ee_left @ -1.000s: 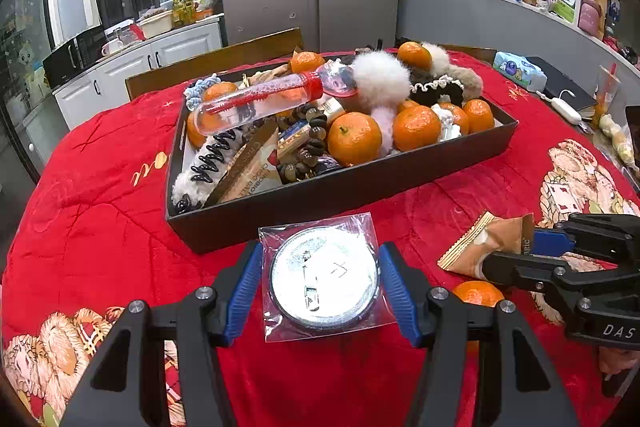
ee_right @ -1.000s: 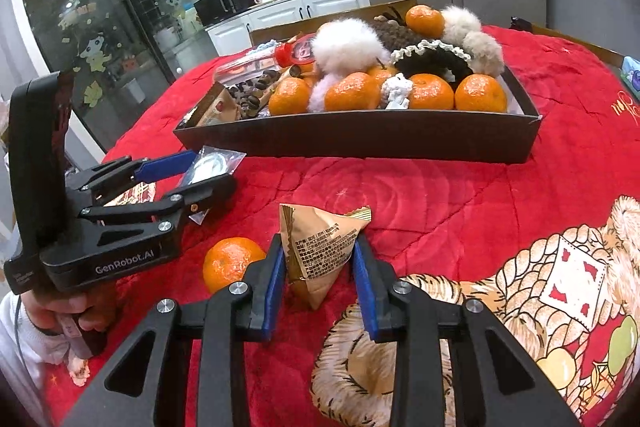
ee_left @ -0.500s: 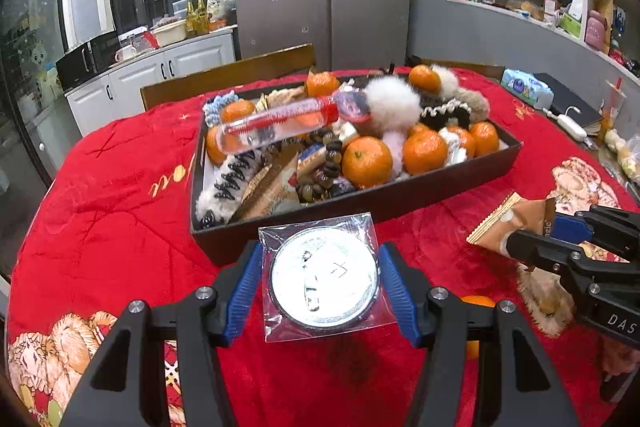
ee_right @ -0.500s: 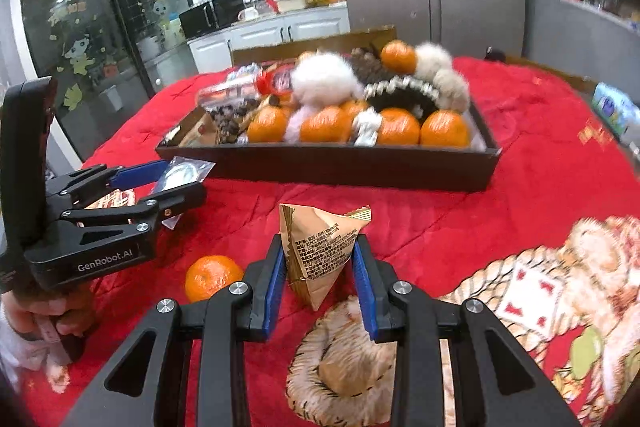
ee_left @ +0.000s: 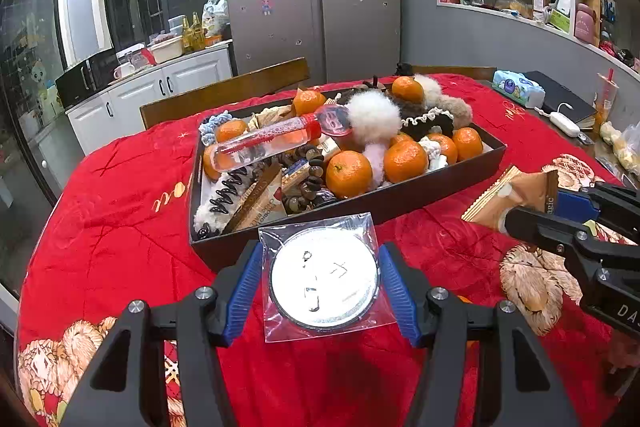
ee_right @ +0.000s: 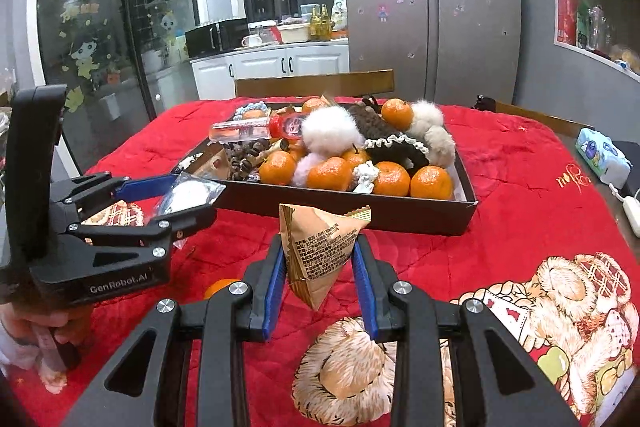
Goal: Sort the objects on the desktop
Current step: 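Lift the snack packet with the right tool while the left tool lifts the bagged tin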
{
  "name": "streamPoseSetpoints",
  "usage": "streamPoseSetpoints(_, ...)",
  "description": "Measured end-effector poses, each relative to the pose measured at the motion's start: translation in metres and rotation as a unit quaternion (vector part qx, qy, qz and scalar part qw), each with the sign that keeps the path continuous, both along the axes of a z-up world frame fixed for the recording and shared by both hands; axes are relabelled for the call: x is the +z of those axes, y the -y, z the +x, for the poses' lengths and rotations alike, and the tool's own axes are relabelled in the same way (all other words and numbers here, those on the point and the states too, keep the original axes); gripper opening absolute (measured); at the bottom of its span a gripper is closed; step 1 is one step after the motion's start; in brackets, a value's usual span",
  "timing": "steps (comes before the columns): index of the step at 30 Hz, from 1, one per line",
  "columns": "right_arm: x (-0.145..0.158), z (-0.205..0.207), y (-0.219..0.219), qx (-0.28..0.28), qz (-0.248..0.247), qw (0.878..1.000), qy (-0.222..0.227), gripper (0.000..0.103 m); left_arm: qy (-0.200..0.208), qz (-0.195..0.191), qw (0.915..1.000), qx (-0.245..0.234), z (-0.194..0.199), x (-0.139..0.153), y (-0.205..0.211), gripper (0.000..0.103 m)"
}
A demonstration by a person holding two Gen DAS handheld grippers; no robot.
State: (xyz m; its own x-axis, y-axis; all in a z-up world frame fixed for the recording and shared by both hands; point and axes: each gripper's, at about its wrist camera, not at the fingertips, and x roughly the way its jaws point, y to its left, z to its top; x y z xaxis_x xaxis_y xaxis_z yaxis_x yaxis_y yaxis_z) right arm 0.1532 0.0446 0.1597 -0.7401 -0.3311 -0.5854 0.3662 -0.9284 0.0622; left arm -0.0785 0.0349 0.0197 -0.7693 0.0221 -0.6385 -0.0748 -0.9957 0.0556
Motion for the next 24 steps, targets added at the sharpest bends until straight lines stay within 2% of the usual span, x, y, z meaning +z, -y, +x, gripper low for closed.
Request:
streamPoseSetpoints(9, 0.0, 0.0, -0.001, 0.0, -0.005, 1.0, 0.003, 0.031, 0.0, 0.006, 1.0, 0.005, -0.001, 0.003, 0.001, 0.061)
streamPoseSetpoints(16, 0.011, -0.009, 0.004, 0.007, -0.011, 1.0, 0.006, 0.031, 0.003, 0.02, 0.9998, 0.002, -0.007, 0.016, 0.003, 0.061)
streamPoseSetpoints(21, 0.021, -0.024, 0.007, 0.025, -0.05, 0.998, 0.036, 0.031, 0.006, 0.023, 0.9997, 0.008, -0.013, 0.024, 0.01, 0.061)
streamPoseSetpoints(24, 0.03, -0.033, 0.008, 0.026, -0.057, 0.997, 0.037, 0.031, 0.006, 0.029, 0.9995, 0.014, -0.02, 0.033, 0.016, 0.061)
